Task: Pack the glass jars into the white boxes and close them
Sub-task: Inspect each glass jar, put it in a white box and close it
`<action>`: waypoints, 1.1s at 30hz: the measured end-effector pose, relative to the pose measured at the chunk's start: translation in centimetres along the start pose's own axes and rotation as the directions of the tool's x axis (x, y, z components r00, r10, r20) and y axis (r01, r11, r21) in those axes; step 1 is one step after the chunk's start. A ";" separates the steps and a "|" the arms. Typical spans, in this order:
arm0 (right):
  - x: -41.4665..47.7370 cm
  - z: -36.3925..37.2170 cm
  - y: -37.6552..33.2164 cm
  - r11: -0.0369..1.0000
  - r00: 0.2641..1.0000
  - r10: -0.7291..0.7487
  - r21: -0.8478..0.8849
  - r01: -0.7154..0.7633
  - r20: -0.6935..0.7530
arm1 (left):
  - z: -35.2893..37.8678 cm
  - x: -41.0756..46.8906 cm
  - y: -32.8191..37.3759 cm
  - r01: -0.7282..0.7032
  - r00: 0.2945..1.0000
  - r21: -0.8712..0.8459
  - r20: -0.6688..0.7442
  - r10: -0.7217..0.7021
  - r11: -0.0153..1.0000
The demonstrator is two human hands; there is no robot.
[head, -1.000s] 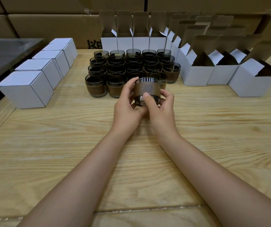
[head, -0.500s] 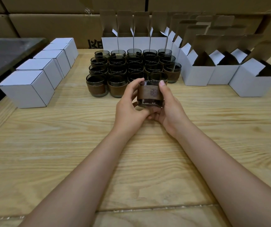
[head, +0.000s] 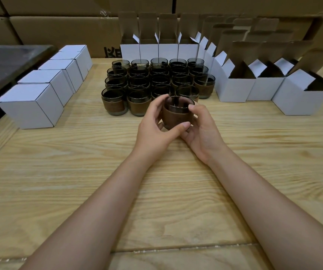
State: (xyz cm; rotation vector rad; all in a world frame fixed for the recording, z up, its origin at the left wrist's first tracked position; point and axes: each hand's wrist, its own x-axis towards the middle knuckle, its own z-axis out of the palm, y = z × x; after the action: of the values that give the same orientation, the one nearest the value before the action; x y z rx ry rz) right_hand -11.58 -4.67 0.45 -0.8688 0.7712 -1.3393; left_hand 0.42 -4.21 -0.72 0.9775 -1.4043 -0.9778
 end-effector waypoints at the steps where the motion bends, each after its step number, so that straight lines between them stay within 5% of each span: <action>1: 0.0 0.0 0.0 1.000 1.000 -0.011 0.020 0.011 0.013 | 0.0 0.0 0.0 -0.011 1.000 -0.007 0.000 0.011 1.000; 22: -0.5 0.4 -0.4 0.998 0.995 -0.064 0.020 0.063 0.074 | 0.0 0.0 -0.2 -0.077 0.996 0.162 -0.029 0.083 0.984; 33: -0.1 0.3 -0.3 0.999 0.999 -0.033 -0.006 0.033 -0.042 | 0.2 -0.2 0.0 -0.141 0.988 0.230 -0.021 0.150 0.963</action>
State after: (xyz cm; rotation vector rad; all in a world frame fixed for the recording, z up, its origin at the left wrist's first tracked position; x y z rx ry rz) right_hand -11.45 -4.54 0.84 -0.8632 0.7962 -1.3886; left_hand 0.19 -3.99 -0.77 1.0389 -1.5570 -0.6957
